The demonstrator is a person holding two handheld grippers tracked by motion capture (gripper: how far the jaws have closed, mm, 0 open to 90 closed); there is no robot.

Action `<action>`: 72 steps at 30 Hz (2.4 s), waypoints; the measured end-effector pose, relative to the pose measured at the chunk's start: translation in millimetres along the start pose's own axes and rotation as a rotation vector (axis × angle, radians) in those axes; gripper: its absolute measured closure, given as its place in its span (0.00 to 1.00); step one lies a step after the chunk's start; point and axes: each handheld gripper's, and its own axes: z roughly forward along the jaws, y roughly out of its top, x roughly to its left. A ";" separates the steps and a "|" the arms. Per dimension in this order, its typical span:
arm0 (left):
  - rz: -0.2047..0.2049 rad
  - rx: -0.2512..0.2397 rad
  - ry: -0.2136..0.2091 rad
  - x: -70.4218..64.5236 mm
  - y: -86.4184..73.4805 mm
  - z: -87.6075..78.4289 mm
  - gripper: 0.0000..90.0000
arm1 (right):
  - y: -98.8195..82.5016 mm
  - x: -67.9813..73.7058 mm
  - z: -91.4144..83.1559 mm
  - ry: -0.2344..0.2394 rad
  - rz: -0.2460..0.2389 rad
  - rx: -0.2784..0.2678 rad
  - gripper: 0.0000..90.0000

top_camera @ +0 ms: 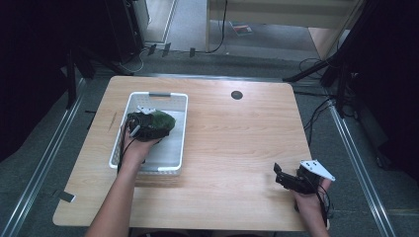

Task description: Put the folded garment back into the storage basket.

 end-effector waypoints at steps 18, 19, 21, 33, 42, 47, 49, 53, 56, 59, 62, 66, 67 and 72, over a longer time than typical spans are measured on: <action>0.010 0.003 -0.042 -0.2 -0.4 -9.7 0.00 | 0.1 0.0 0.1 0.000 -0.001 0.000 0.00; 0.007 -0.011 -0.052 0.8 -0.1 -12.6 0.00 | 0.0 0.0 0.1 0.000 -0.001 0.001 0.00; 0.000 -0.044 -0.065 1.8 -0.2 -18.5 0.00 | 0.0 0.0 0.0 0.000 -0.002 0.001 0.00; -0.007 -0.185 -0.103 13.6 -6.9 -62.3 0.00 | 0.0 0.1 -0.1 0.000 -0.003 0.000 0.00; -0.030 -0.235 -0.109 26.3 -20.0 -87.7 0.00 | 0.0 0.3 -0.1 -0.002 -0.004 0.001 0.00; -0.044 -0.277 -0.100 37.3 -35.3 -104.3 0.00 | 0.0 0.4 0.1 -0.002 -0.005 0.002 0.00; -0.047 -0.291 -0.100 42.2 -42.2 -109.9 0.00 | 0.0 0.4 0.1 -0.004 -0.006 0.002 0.00; -0.060 -0.301 -0.089 51.5 -54.9 -118.0 0.00 | 0.0 0.6 0.3 -0.006 -0.006 0.004 0.00; -0.076 -0.312 -0.079 58.8 -64.7 -123.5 0.00 | 0.0 1.2 0.3 -0.007 -0.006 0.006 0.00; -0.085 -0.325 -0.073 65.6 -74.4 -128.4 0.00 | 0.0 1.5 0.3 -0.009 -0.006 0.007 0.00; -0.089 -0.320 -0.063 69.9 -78.7 -130.7 0.00 | 0.0 1.7 0.5 -0.013 -0.005 0.009 0.00; -0.118 -0.340 -0.051 80.5 -92.5 -136.1 0.00 | 0.0 1.6 0.2 -0.013 -0.007 0.009 0.00; -0.126 -0.348 -0.048 82.8 -95.8 -136.6 0.00 | 0.0 1.7 0.3 -0.013 -0.006 0.009 0.00; -0.165 -0.389 -0.029 98.3 -115.1 -143.6 0.00 | 0.0 1.4 0.2 -0.007 -0.007 0.007 0.00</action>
